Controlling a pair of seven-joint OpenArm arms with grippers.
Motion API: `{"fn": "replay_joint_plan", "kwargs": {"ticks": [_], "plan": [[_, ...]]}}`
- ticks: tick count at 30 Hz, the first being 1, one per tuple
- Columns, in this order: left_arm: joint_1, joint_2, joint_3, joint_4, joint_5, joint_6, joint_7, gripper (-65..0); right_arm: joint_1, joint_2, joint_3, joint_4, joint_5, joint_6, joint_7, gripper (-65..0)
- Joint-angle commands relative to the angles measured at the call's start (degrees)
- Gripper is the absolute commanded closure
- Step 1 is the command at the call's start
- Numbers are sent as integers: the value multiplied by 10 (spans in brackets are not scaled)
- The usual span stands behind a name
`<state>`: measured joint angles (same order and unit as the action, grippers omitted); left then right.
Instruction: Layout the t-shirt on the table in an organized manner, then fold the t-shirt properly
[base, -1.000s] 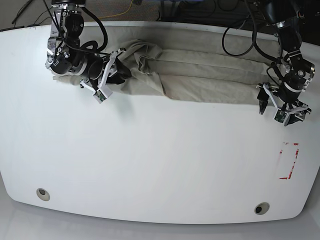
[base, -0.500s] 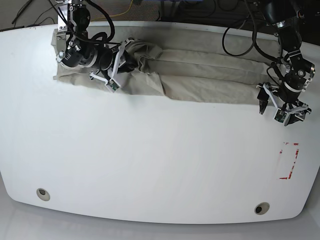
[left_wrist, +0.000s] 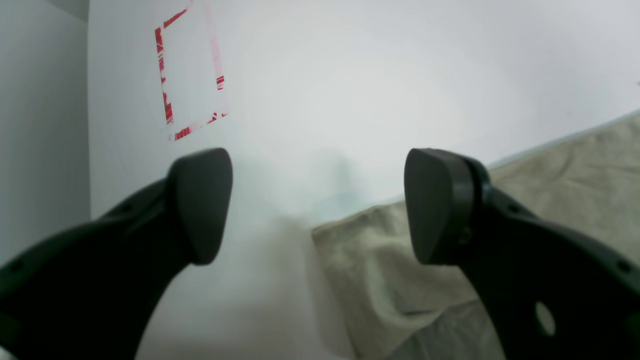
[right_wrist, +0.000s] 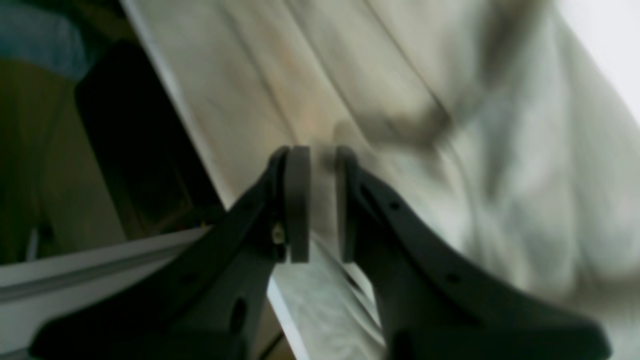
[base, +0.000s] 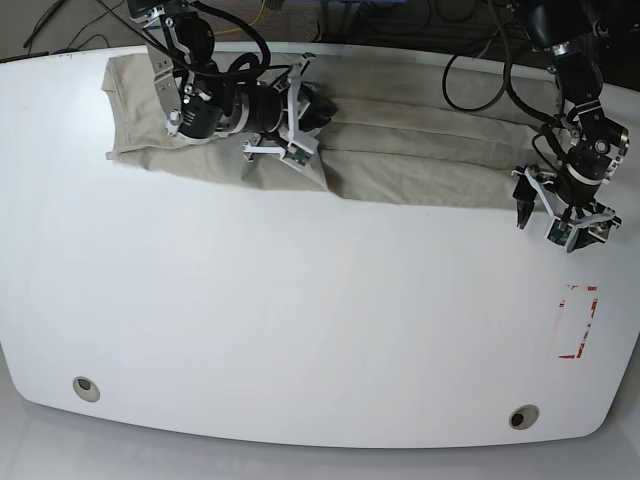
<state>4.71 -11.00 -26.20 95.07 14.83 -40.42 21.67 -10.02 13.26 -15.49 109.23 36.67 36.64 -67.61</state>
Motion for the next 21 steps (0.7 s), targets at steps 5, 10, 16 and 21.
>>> {"fn": "replay_joint_plan", "kwargs": {"ticks": [5,10,16,21], "plan": [[-10,-7,-2,11,-6,4,-10,-512,27,16,-13,26,12,5,-50,-82],[-10,-7,-2,12,-6,4,-10,-512,22,61,8,51,12,6,-45,-83],[-10,-8,-2,11,-6,4,-10,-512,13,100,60,53,12,1,-26,-203],[-9,-8,-2,11,-6,4,-10,-512,-26,102,164,53,12,1,-14,-346]]}}
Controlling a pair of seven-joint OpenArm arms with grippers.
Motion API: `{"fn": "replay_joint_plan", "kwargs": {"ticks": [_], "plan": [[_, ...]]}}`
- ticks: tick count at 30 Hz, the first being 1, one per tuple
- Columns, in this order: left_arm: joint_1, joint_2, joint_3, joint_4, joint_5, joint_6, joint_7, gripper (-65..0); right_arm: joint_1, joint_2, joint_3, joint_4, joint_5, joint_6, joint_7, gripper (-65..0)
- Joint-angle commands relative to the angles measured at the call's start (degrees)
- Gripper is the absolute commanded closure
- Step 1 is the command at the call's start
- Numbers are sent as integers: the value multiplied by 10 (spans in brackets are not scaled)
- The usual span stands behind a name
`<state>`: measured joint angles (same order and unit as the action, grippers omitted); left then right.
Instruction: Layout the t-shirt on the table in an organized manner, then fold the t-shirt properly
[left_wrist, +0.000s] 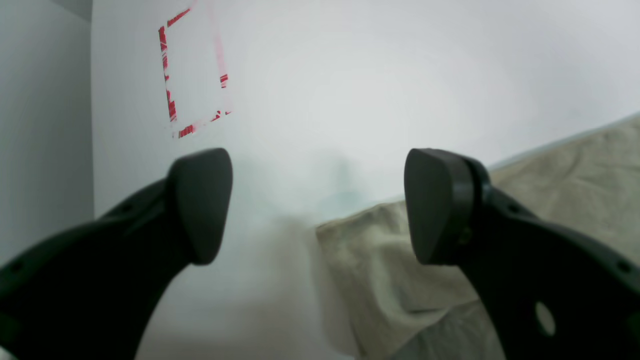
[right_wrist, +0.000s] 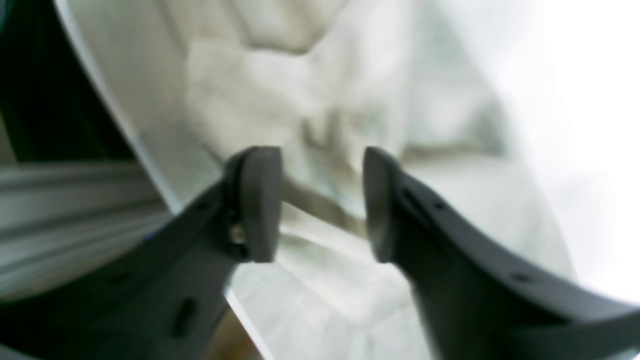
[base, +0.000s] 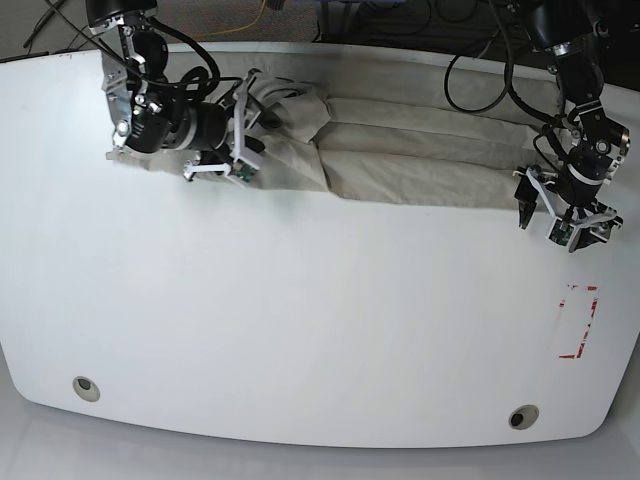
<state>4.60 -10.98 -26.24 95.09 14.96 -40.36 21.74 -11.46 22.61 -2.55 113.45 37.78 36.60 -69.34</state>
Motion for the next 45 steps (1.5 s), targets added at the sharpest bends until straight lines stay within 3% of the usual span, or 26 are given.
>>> {"fn": "replay_joint_plan", "kwargs": {"ticks": [1,8,13,18,21,38,45], "plan": [[-8,-8,-2,10,-8,4,-10,-512,-19,6,56,11,1,2,3,-359],[-9,-8,-2,9,-8,4,-10,-512,-57,-19,141,11,1,6,3,-369],[-9,-8,-2,8,-8,4,-10,-512,-78,-20,142,11,4,10,3,-369],[-10,-8,4,1,-8,4,-10,-512,-84,-21,140,10,48,34,4,-370],[-10,-8,9,1,-8,4,-10,-512,-82,-20,125,10,71,34,4,-370],[-9,-8,10,3,-8,4,-10,-512,3,-16,-16,-1,70,34,4,-372],[-8,-8,8,3,-8,4,-10,-512,21,10,-54,-28,70,34,4,-370]]}}
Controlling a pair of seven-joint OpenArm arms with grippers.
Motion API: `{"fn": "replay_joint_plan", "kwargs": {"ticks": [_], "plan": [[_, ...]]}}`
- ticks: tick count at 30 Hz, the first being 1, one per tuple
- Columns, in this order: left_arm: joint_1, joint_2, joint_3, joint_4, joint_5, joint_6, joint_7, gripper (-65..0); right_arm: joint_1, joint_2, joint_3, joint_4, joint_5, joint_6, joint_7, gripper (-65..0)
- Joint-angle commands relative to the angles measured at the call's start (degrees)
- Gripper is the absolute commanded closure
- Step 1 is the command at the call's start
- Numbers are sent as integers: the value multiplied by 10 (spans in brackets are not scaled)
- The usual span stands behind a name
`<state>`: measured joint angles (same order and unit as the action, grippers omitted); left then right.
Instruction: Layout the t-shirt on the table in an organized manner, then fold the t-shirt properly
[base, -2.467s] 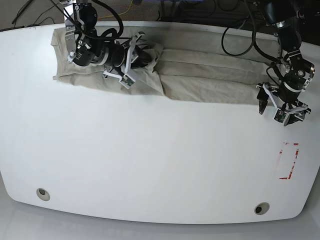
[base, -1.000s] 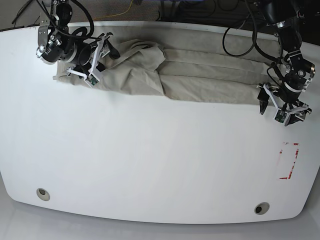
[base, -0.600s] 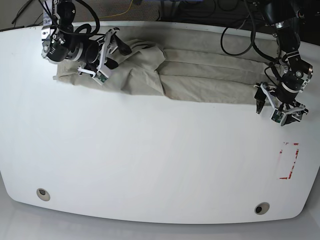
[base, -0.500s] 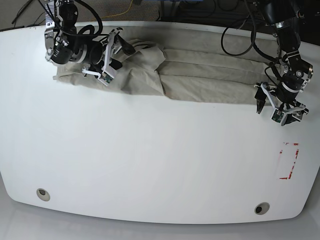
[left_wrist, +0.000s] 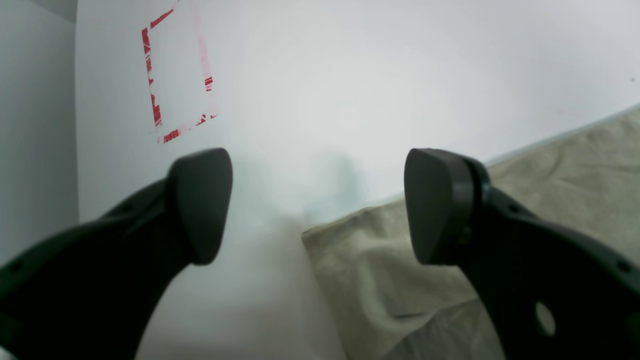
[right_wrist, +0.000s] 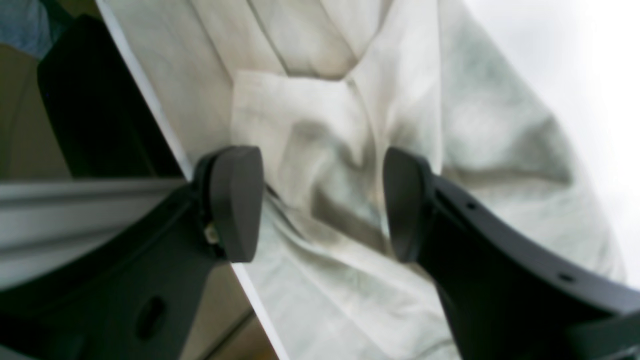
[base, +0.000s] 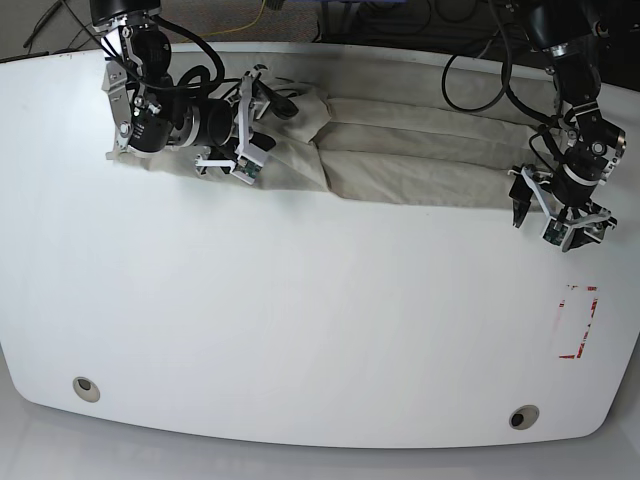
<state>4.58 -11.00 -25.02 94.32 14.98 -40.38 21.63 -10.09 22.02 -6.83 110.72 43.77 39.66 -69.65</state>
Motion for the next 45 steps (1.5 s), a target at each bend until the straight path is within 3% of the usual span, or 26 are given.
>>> {"fn": "replay_joint_plan", "kwargs": {"ticks": [1,11,45], "plan": [[-7,-8,-4,11,-8,4,-9,-512,10,20,-18,-3,10,3,7,-370],[-6,-9,-5,11,-8,4,-9,-512,13,54,-57,-6,10,3,7,-368],[-6,-10,-6,10,-8,4,-10,-512,5,88,-57,-7,8,3,7,-367]]}}
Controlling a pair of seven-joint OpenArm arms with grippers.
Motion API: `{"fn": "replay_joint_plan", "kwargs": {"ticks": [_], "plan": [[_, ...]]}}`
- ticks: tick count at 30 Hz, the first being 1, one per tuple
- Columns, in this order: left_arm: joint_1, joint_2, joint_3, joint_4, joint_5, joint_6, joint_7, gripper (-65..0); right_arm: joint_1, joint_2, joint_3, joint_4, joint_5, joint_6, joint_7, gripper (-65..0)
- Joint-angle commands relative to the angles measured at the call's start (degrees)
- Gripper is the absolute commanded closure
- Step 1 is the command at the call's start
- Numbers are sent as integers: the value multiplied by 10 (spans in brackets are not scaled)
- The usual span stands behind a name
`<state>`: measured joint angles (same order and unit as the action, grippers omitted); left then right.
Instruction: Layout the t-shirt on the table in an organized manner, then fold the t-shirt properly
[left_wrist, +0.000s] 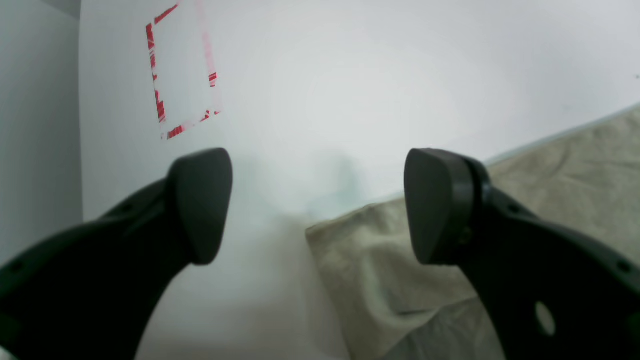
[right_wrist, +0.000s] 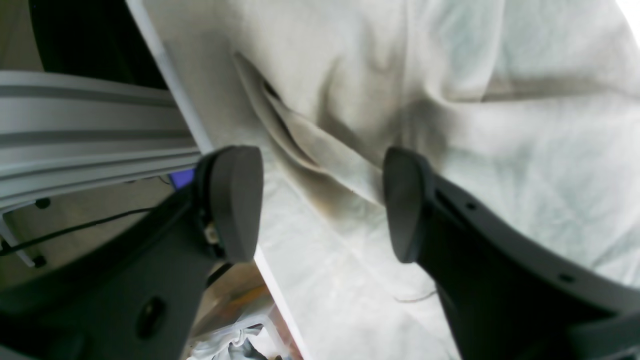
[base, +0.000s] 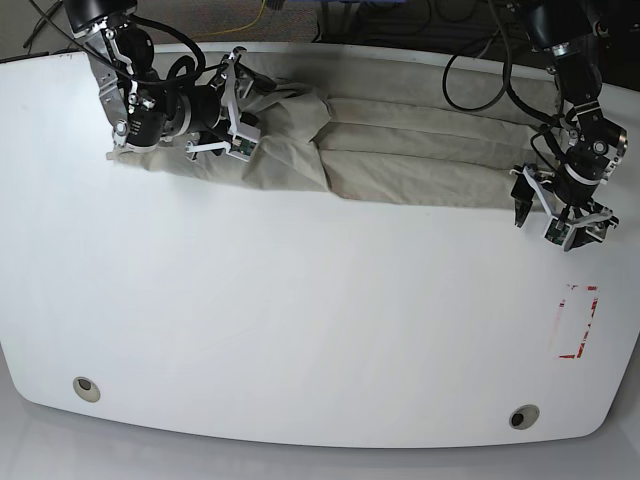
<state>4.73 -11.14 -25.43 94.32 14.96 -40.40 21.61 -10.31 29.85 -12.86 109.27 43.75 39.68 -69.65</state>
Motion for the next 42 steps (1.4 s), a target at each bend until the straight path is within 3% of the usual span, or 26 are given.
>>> {"fn": "replay_joint_plan", "kwargs": {"ticks": [1,6,13,26,36,42], "plan": [[-7,-9,-2,11,-9,4,-10,-512,9,11,3,7,8,3,7,-367],[-10,-9,-2,11,-9,4,-10,-512,13,7,3,11,-41,3,7,-367],[-10,-9,-2,10,-9,4,-10,-512,7,-29,3,12,-113,3,7,-367],[-10,-9,-2,10,-9,4,-10,-512,-5,-38,2,20,-114,3,7,-358],[-11,-10,-1,9,-9,4,-10,-512,-5,-37,2,20,-117,3,7,-144],[-11,-10,-1,8,-9,4,-10,-512,-13,-37,2,20,-116,3,7,-86]]}}
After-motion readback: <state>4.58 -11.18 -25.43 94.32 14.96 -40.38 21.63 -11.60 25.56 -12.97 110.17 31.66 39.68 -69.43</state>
